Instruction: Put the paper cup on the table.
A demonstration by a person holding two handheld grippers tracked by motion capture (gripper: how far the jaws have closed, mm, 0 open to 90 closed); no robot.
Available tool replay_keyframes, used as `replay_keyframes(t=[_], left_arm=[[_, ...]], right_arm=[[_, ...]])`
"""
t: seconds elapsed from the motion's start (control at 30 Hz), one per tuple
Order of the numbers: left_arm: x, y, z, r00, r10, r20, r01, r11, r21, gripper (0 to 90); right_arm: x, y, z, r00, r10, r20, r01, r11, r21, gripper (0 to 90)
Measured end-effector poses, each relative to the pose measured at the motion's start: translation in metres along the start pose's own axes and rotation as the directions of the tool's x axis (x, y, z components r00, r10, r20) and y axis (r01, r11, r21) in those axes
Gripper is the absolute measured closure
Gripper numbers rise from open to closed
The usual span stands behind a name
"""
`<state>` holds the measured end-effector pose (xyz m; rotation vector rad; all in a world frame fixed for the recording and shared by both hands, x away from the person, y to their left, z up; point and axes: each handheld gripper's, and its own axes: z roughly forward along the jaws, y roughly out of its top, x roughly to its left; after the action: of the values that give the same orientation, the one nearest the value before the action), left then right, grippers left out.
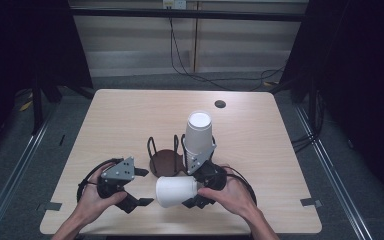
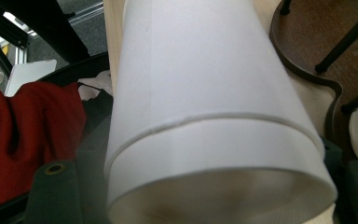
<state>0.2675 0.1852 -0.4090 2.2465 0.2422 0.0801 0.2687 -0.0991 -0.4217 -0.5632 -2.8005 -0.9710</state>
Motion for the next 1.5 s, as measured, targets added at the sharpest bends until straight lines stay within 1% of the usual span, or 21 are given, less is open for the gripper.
replay_keyframes(t=[0.03,0.2,0.27,0.37,0.53,0.6,0.7,0.73,0.77,0.8,0.83,0.87,0.93,1.0,1.1,1.23,1.27,1.37,1.4,1.43,1.5], left_arm=[[0.001,0.000,-0.001,1.0000,0.005,-0.007,-0.005,1.0000,-0.004,15.6],[-0.001,-0.001,0.001,0.9999,-0.013,0.009,0.014,0.9991,-0.041,15.6],[-0.002,0.000,0.003,1.0000,-0.007,0.003,0.007,0.9987,-0.051,15.7],[-0.005,0.000,0.005,0.9997,-0.026,0.005,0.026,0.9953,-0.093,15.7],[-0.005,0.001,0.005,0.9995,-0.029,0.013,0.030,0.9928,-0.116,15.7],[-0.006,0.001,0.006,0.9991,-0.035,0.024,0.038,0.9926,-0.116,15.8],[-0.006,0.001,0.007,0.9987,-0.044,0.025,0.046,0.9906,-0.129,15.7],[-0.006,0.002,0.007,0.9989,-0.038,0.026,0.042,0.9903,-0.132,15.8],[-0.006,0.002,0.007,0.9992,-0.037,0.017,0.039,0.9900,-0.136,15.8],[-0.007,0.002,0.006,0.9992,-0.037,0.014,0.039,0.9886,-0.145,15.6],[-0.007,0.002,0.006,0.9992,-0.037,0.014,0.039,0.9886,-0.145,15.7],[-0.008,0.003,0.005,0.9994,-0.034,0.011,0.035,0.9873,-0.155,15.7],[-0.009,0.003,0.005,0.9994,-0.033,0.007,0.034,0.9868,-0.158,15.7],[-0.010,0.004,0.006,0.9995,-0.032,0.007,0.033,0.9853,-0.168,15.7],[-0.011,0.005,0.006,0.9993,-0.036,0.011,0.038,0.9813,-0.189,15.7],[-0.013,0.007,0.007,0.9992,-0.040,0.001,0.039,0.9739,-0.224,15.6],[-0.013,0.007,0.006,0.9988,-0.048,0.003,0.047,0.9699,-0.239,15.7],[-0.013,0.006,0.006,0.9980,-0.062,0.010,0.062,0.9598,-0.274,15.7],[-0.012,0.006,0.005,0.9972,-0.073,0.016,0.074,0.9518,-0.298,15.7],[-0.012,0.006,0.005,0.9972,-0.073,0.016,0.074,0.9518,-0.298,15.7],[-0.011,0.005,0.004,0.9969,-0.077,0.016,0.079,0.9462,-0.314,15.6]], right_arm=[[0.000,-0.001,-0.001,1.0000,0.003,0.003,-0.003,1.000,-0.006,24.7],[-0.002,-0.004,-0.005,0.9999,0.008,0.008,-0.007,0.998,-0.061,24.7],[-0.002,-0.005,-0.008,0.9998,0.010,0.016,-0.009,0.997,-0.077,24.7],[-0.003,-0.007,-0.013,0.9999,0.011,0.010,-0.010,0.991,-0.134,24.7],[-0.003,-0.008,-0.016,0.9998,0.012,0.015,-0.009,0.986,-0.168,24.7],[-0.001,-0.008,-0.019,0.9993,-0.011,0.037,0.019,0.979,-0.205,24.7],[-0.001,-0.008,-0.021,0.9993,-0.006,0.036,0.013,0.975,-0.220,24.7],[-0.003,-0.009,-0.022,0.9996,0.000,0.029,0.007,0.970,-0.242,24.7],[-0.003,-0.009,-0.022,0.9996,0.000,0.029,0.007,0.970,-0.242,24.7],[-0.005,-0.011,-0.023,0.9998,0.007,0.020,-0.001,0.964,-0.265,24.7],[-0.005,-0.011,-0.023,0.9998,0.007,0.020,-0.001,0.964,-0.265,24.7],[-0.006,-0.013,-0.025,0.9999,0.007,0.011,-0.004,0.956,-0.294,24.7],[-0.006,-0.013,-0.026,0.9999,0.009,0.008,-0.006,0.953,-0.304,24.7],[-0.007,-0.014,-0.027,1.0000,0.003,-0.005,-0.004,0.942,-0.334,24.7],[-0.008,-0.016,-0.029,0.9997,-0.001,-0.023,-0.008,0.928,-0.374,24.7],[-0.008,-0.016,-0.029,0.9994,-0.011,-0.034,-0.003,0.920,-0.393,24.6],[-0.008,-0.016,-0.029,0.9985,-0.018,-0.052,-0.005,0.911,-0.411,24.6],[-0.007,-0.016,-0.028,0.9982,-0.025,-0.055,0.000,0.909,-0.417,24.6],[-0.007,-0.015,-0.027,0.9979,-0.029,-0.057,0.003,0.908,-0.418,24.6],[-0.007,-0.015,-0.027,0.9979,-0.029,-0.057,0.003,0.908,-0.418,24.6],[-0.006,-0.015,-0.027,0.9973,-0.041,-0.062,0.011,0.905,-0.425,24.6]])
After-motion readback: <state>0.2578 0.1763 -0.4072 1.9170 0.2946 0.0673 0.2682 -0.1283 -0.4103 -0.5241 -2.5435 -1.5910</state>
